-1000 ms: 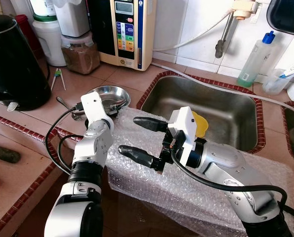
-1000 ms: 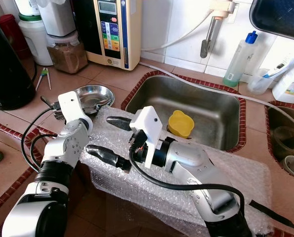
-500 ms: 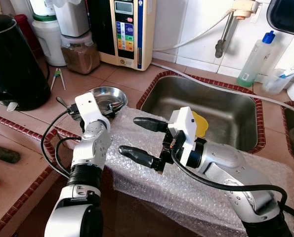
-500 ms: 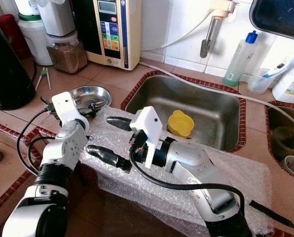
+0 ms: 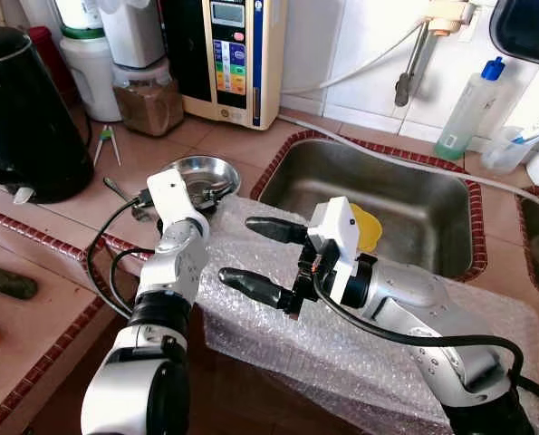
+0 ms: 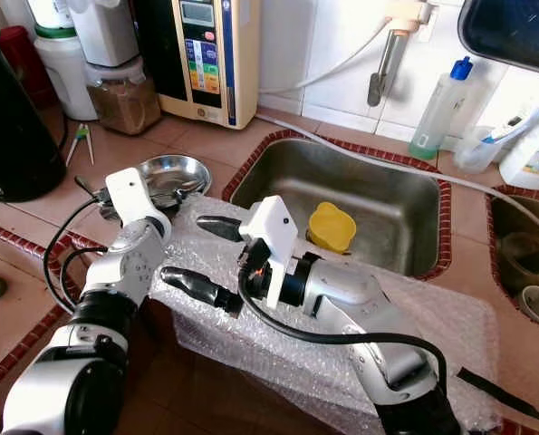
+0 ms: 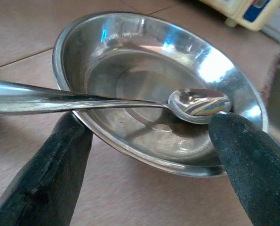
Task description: Kitchen organization
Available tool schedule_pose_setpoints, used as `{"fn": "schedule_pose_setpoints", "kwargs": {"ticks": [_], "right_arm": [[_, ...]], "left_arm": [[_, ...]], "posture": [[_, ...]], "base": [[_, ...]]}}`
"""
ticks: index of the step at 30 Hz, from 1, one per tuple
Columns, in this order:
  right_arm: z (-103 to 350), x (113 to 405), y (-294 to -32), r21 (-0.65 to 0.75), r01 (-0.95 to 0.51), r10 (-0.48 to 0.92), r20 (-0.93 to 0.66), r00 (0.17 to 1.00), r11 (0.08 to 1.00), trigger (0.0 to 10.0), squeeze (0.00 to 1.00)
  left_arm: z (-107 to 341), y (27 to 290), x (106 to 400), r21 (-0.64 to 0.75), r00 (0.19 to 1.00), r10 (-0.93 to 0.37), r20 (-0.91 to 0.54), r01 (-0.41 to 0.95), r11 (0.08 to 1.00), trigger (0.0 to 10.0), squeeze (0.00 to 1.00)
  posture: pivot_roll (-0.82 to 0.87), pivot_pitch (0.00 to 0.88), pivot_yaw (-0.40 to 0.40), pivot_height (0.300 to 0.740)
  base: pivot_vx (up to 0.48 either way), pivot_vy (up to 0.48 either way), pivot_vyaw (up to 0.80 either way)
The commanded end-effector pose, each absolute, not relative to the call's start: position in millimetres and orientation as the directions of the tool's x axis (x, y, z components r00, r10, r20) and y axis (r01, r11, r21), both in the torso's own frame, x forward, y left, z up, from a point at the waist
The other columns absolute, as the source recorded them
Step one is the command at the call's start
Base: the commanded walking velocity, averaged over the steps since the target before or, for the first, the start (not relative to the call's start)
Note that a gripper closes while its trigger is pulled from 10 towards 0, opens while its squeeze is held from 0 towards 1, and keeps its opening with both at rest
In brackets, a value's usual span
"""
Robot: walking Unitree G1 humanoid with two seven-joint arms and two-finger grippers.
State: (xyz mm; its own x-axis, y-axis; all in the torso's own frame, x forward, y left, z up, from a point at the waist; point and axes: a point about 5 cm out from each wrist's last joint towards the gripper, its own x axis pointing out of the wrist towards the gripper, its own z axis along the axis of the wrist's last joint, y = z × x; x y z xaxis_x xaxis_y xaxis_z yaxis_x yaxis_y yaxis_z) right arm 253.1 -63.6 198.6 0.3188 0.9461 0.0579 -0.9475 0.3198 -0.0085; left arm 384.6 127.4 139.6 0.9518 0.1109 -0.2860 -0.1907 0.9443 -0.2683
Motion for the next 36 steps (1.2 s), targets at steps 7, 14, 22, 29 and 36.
{"fn": "schedule_pose_setpoints", "kwargs": {"ticks": [7,14,22,29,36], "right_arm": [[202.7,253.7,-65.7,-0.034,-0.943,0.943,0.063,0.328,0.330,10.0,0.00],[202.5,253.5,-66.8,-0.032,-0.942,0.941,0.063,0.332,0.335,10.0,0.00],[200.7,254.6,-66.4,-0.026,-0.944,0.943,0.061,0.327,0.329,10.0,0.00],[200.4,256.5,-66.9,-0.028,-0.943,0.942,0.060,0.330,0.332,10.0,0.00],[199.8,258.0,-68.0,-0.028,-0.941,0.940,0.061,0.334,0.336,10.0,0.00]], "left_arm": [[151.0,115.9,394.8,-0.285,0.971,0.033,-0.238,-0.102,0.953,10.0,0.00],[152.2,120.0,393.3,-0.232,0.975,0.072,-0.211,-0.122,0.965,10.0,0.00],[149.2,121.9,389.1,-0.192,0.969,0.075,-0.233,-0.122,0.974,10.0,0.00],[142.1,122.8,386.4,-0.210,0.946,0.021,-0.323,-0.093,0.973,10.0,0.00],[136.3,131.1,381.8,-0.279,0.920,0.036,-0.391,-0.155,0.948,10.0,0.00]], "posture": [[-0.11,0.007,0.020,0.740],[-0.11,0.012,0.021,0.740],[-0.09,0.010,0.016,0.740],[-0.09,0.008,0.015,0.740],[-0.08,0.007,0.015,0.740]], "base": [[0.000,0.000,0.00],[0.000,0.000,0.00],[0.000,0.000,0.00],[0.000,0.000,0.00],[0.000,0.000,0.00]]}}
